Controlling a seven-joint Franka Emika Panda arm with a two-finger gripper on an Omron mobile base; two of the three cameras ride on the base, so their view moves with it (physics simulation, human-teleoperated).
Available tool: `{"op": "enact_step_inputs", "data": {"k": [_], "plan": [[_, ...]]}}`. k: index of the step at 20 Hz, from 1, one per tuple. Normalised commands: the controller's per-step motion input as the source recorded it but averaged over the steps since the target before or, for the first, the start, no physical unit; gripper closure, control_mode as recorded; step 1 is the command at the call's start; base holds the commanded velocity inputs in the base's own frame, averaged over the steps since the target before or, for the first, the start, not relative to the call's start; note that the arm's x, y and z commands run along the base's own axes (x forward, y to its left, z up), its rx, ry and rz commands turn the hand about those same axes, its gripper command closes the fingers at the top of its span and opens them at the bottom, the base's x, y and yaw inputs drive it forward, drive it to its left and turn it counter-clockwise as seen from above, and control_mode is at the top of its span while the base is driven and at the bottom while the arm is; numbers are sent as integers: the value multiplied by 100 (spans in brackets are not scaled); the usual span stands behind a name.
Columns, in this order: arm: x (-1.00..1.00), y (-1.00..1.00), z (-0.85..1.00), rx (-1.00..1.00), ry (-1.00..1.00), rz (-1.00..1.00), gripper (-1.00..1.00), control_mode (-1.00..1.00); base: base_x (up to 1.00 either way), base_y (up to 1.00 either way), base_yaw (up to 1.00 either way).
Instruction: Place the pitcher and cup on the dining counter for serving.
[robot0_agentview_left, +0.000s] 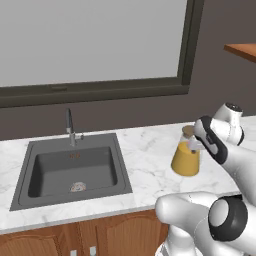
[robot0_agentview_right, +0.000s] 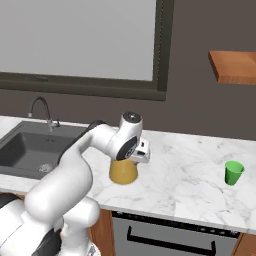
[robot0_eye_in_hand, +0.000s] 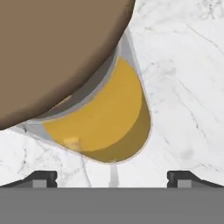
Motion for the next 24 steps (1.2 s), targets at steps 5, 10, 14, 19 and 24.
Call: {"op": "enact_step_inputs", "data": {"k": [5,10,14,19,24], "plan": [[37,0,-30,5,0,0,100,-100,0,0,0],[16,0,-13,0,-1,0,100,-100,0,0,0],[0,0,0,0,0,0,100,-100,0,0,0],[-1,1,1,0,-4,0,100,-100,0,0,0],[-23,16,35,0,-22,0,100,-100,0,0,0]]}}
